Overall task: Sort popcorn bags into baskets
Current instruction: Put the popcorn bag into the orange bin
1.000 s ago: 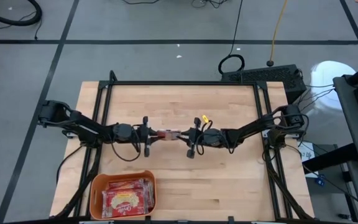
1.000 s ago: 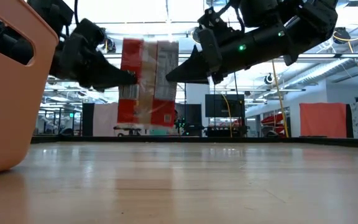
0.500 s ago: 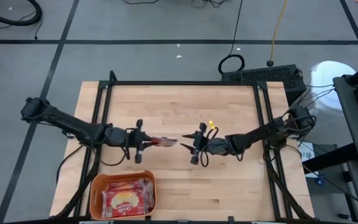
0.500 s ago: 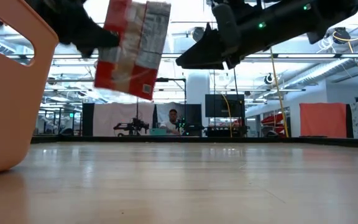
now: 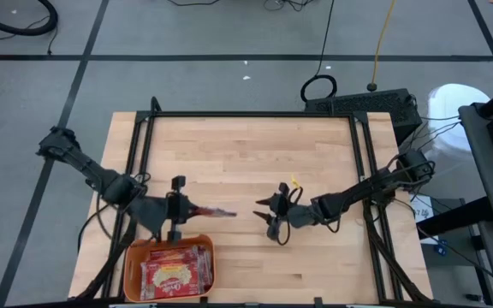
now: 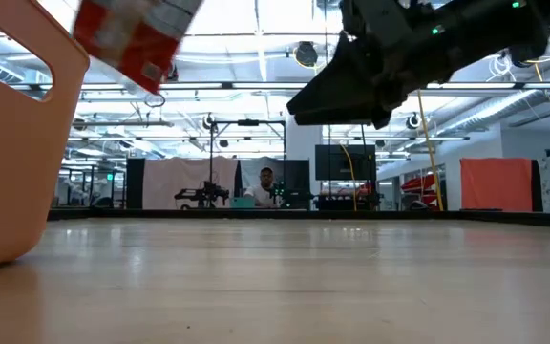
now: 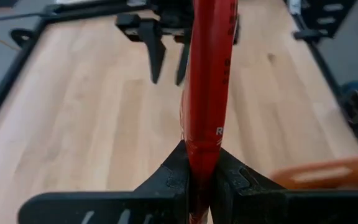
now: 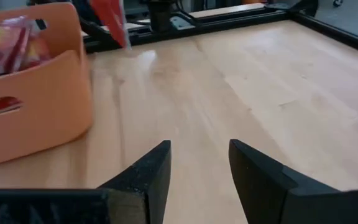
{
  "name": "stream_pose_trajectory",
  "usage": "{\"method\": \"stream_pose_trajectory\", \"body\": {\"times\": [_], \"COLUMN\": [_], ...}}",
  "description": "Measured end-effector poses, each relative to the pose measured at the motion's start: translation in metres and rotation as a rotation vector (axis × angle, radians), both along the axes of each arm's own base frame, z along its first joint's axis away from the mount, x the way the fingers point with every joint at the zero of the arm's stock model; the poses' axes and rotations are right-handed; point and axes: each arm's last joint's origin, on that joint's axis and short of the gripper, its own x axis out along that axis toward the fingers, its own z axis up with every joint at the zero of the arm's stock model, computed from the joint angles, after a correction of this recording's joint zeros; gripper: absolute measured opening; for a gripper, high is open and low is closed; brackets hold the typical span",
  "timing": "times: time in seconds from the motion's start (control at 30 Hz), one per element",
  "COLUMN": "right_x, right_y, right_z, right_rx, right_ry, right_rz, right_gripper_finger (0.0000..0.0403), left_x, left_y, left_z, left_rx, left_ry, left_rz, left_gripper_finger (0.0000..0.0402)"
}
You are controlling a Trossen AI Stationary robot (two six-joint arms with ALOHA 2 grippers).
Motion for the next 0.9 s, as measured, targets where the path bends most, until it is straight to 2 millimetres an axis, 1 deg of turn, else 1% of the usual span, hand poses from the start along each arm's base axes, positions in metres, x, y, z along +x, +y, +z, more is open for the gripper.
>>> {"method": "stream_pose_trajectory", "body": {"times": [0.13, 0.3, 0.43, 0.53, 0.67, 0.77, 0.9], "right_x": [-0.005, -0.012, -0.018, -0.021, -0.023, -0.024, -0.024], "right_y": [0.018, 0.039, 0.050, 0.056, 0.059, 0.061, 0.061], "right_z": [-0.003, 0.000, 0.001, 0.002, 0.002, 0.002, -0.001], "right_rx": [-0.005, -0.011, -0.024, -0.026, -0.017, 0.005, 0.032], "right_ry": [-0.022, -0.078, -0.093, -0.101, -0.109, -0.113, -0.109], "right_rz": [-0.018, -0.003, -0.009, -0.002, 0.009, 0.006, -0.004], "right_gripper_finger": [0.0153, 0.0153, 0.0153, 0.0153, 0.0153, 0.0153, 0.0153], "left_x": [-0.002, -0.004, -0.008, -0.011, -0.017, -0.019, -0.023], "left_y": [-0.022, -0.053, -0.075, -0.090, -0.110, -0.127, -0.141], "left_z": [0.015, 0.034, 0.048, 0.054, 0.052, 0.043, 0.028], "left_rx": [0.003, 0.043, 0.068, 0.063, 0.027, -0.038, -0.081], "left_ry": [0.096, 0.237, 0.338, 0.416, 0.544, 0.613, 0.742], "left_rz": [-0.027, -0.019, 0.018, 0.073, 0.145, 0.148, 0.192], "left_gripper_finger": [0.0030, 0.0030, 0.0030, 0.0030, 0.0030, 0.0030, 0.0030]}}
